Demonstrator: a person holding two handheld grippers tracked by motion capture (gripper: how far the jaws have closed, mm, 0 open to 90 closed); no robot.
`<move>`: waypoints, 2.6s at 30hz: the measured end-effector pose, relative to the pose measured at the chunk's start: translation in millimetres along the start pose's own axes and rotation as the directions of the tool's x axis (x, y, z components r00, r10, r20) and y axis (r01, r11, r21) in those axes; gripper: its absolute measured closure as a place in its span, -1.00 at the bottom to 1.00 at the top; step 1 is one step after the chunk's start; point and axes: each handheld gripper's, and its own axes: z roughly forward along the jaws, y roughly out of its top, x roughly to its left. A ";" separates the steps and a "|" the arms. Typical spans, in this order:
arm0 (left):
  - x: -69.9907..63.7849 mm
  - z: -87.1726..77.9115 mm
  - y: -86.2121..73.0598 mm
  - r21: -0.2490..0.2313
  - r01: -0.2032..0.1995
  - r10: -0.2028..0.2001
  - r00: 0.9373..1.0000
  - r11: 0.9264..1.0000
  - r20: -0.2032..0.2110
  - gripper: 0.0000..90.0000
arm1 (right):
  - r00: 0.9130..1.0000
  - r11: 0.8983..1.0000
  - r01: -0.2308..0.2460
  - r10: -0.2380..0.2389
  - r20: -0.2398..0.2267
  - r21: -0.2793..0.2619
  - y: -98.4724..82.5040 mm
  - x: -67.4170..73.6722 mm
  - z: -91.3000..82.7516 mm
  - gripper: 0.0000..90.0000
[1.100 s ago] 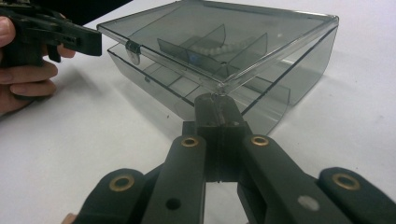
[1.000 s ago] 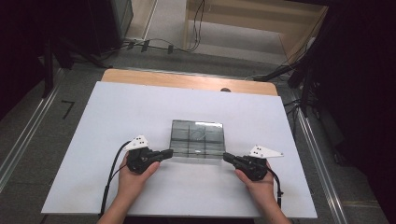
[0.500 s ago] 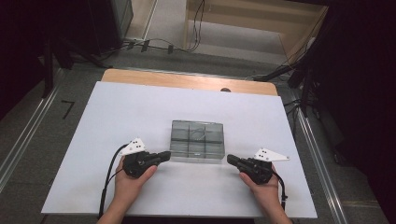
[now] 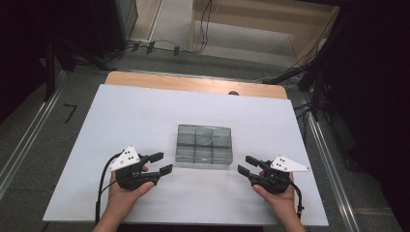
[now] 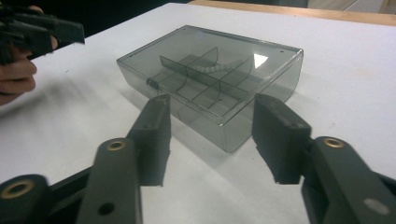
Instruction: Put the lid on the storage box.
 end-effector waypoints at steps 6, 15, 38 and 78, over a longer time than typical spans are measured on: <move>3.1 -14.5 -0.6 -0.018 0.002 -0.002 1.000 1.000 -0.020 -0.38 | 1.000 1.000 0.011 -0.011 0.015 -0.010 0.3 0.7 -8.7 -0.32; 11.5 -32.1 -2.7 -0.023 0.010 -0.011 0.999 1.000 -0.053 -0.61 | 0.999 1.000 -0.004 0.006 0.052 -0.028 -0.6 -7.0 -24.5 -0.55; 43.5 -67.8 -9.9 -0.052 0.048 -0.054 0.990 0.998 -0.128 -0.94 | 0.989 0.999 -0.043 0.046 0.143 -0.024 -9.4 -48.2 -50.9 -0.81; 70.4 -97.6 -21.2 -0.092 0.049 -0.065 0.981 0.995 -0.182 -1.00 | 0.983 0.992 -0.057 0.075 0.166 -0.112 -25.2 -85.5 -80.9 -1.00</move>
